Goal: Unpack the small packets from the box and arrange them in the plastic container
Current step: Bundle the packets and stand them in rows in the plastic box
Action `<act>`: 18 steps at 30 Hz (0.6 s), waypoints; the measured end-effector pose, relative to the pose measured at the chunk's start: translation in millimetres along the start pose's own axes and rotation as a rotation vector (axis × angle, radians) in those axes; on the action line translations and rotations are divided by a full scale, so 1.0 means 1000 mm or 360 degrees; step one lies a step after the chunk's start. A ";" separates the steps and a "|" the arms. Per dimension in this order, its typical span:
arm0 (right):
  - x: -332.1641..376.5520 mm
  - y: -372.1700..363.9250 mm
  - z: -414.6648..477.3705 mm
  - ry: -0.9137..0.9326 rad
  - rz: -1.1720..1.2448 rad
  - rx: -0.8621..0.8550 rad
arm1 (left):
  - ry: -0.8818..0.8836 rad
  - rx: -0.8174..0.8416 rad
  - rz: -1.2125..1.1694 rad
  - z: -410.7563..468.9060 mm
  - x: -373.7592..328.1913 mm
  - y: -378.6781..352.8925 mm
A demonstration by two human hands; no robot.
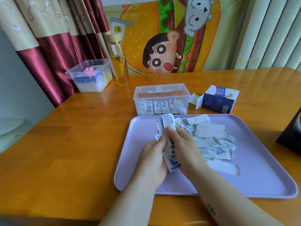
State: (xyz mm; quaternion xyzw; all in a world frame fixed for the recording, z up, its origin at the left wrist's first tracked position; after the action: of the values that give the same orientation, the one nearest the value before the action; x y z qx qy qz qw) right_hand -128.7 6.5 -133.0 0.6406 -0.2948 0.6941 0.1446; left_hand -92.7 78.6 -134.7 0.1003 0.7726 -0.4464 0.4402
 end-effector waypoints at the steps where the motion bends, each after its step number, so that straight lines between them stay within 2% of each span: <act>1: 0.001 0.000 0.000 0.0007 -0.0052 0.0013 | 0.0004 0.0033 0.0017 0.000 0.000 0.000; 5: 0.003 0.004 0.002 -0.0034 -0.0119 0.0039 | 0.0011 0.0028 0.0007 -0.001 -0.001 0.005; 9: 0.012 0.008 -0.002 0.0013 -0.0144 0.0054 | -0.0079 -0.0089 -0.0056 0.004 -0.008 0.011; 14: 0.018 -0.004 -0.015 0.0323 -0.0766 0.0108 | -0.0060 -0.0116 -0.0165 0.003 -0.011 0.008; 18: 0.012 -0.011 -0.016 0.0444 -0.1114 0.0162 | -0.0020 -0.0102 -0.0201 -0.002 -0.007 0.001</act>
State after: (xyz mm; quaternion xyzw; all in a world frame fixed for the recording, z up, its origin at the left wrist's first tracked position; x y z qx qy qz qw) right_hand -137.1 23.1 -118.6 0.6083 -0.0007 0.6969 0.3798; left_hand -89.3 82.2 -129.3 0.0344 0.7886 -0.4489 0.4188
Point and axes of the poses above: each hand's wrist, its own z-axis towards the middle knuckle, its own y-axis out of the back of the hand, x = y × z, the point moved 4 cm from there along z, towards the middle knuckle, and after that the axes turned 4 degrees about x, right-handed, at the moved point
